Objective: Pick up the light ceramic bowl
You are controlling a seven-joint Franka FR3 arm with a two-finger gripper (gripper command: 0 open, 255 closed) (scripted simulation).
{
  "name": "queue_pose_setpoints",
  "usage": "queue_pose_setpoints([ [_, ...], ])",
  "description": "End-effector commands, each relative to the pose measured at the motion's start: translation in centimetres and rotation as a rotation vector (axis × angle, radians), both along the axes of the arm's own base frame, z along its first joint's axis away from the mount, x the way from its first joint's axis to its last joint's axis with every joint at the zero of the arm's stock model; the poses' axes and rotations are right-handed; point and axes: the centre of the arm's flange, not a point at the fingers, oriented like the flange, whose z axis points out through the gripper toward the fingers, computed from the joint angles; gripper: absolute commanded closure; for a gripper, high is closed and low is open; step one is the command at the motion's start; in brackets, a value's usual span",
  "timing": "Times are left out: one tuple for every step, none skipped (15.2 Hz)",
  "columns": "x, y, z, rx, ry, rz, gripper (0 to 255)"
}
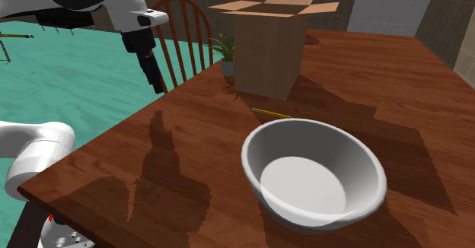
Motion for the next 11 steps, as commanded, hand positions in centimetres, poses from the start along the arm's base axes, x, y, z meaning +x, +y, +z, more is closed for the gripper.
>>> queue_pose_setpoints([
  [0.0, 0.0, 0.0, 0.000, 0.000, 0.000, 0],
  [0.7, -1.0, 0.0, -0.008, 0.002, -0.003, 0],
  [1.5, -2.0, 0.0, -0.016, 0.004, -0.006, 0],
  [2.2, -3.0, 0.0, -0.025, 0.006, -0.009, 0],
  [2.9, -3.9, 0.0, -0.033, 0.008, -0.012, 0],
  [3.7, -4.9, 0.1, -0.041, 0.009, -0.014, 0],
  [4.4, -5.9, 0.1, -0.049, 0.011, -0.017, 0],
  [5.1, -6.9, 0.2, -0.057, 0.013, -0.020, 0],
  [5.8, -7.9, 0.2, -0.066, 0.015, -0.023, 0],
  [6.6, -8.9, 0.3, -0.074, 0.017, -0.026, 0],
  [7.3, -9.9, 0.3, -0.082, 0.019, -0.029, 0],
])
